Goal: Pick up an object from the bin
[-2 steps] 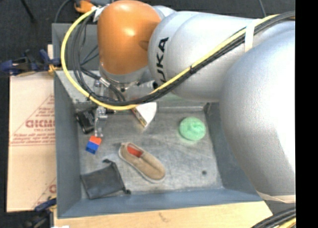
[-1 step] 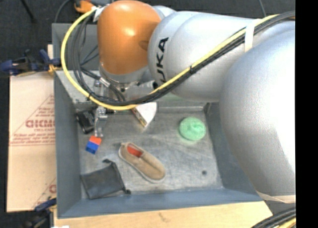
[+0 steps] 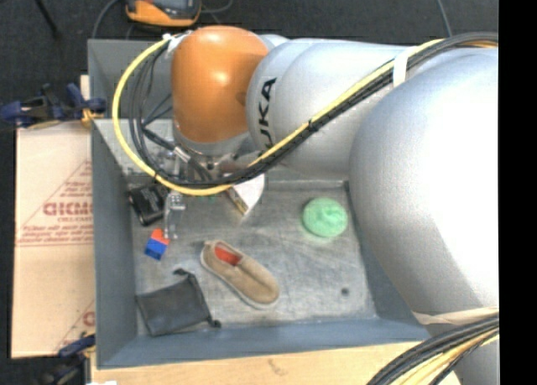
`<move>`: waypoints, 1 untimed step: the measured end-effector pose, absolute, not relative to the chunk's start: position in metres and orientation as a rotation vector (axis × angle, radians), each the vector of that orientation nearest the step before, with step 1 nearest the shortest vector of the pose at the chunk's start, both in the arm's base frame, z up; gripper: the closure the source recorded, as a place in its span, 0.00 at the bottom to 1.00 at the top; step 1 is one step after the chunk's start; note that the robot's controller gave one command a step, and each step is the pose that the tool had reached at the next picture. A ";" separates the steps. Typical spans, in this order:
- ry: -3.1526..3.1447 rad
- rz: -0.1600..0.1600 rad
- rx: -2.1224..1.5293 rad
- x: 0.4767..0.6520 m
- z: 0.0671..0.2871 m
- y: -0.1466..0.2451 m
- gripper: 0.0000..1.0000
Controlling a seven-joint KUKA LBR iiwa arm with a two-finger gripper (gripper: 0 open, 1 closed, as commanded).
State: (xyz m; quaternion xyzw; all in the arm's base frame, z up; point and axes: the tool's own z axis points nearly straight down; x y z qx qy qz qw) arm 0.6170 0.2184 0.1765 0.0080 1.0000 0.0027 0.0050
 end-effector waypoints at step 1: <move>3.145 -0.004 -0.086 0.621 0.155 0.204 0.00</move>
Offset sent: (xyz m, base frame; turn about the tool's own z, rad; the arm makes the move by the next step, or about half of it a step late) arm 0.0283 0.0035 -0.1042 -0.1675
